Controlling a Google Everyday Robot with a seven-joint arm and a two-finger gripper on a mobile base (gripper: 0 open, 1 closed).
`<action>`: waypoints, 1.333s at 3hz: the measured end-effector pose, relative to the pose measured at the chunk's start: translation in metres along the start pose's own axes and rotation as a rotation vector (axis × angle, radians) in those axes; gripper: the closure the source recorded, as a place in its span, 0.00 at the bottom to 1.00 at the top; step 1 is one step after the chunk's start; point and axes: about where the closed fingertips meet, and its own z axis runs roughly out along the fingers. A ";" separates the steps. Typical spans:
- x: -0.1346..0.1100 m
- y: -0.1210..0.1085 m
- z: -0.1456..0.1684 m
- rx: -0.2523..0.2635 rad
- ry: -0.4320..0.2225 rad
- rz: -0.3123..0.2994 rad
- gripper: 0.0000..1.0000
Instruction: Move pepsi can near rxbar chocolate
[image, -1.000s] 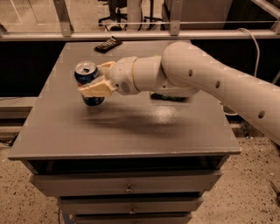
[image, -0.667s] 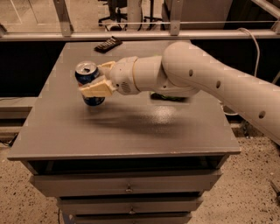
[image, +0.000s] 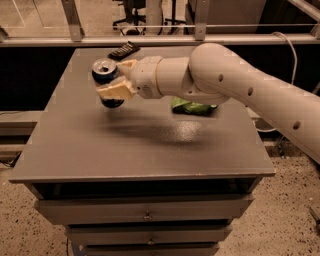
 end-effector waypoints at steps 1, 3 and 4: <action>0.002 -0.049 0.005 0.045 -0.025 -0.040 1.00; -0.010 -0.180 0.024 0.173 -0.031 -0.097 1.00; -0.017 -0.224 0.038 0.220 0.023 -0.098 1.00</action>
Offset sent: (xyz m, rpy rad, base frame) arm 0.2139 -0.0741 0.0819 0.0687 -0.2356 -0.1738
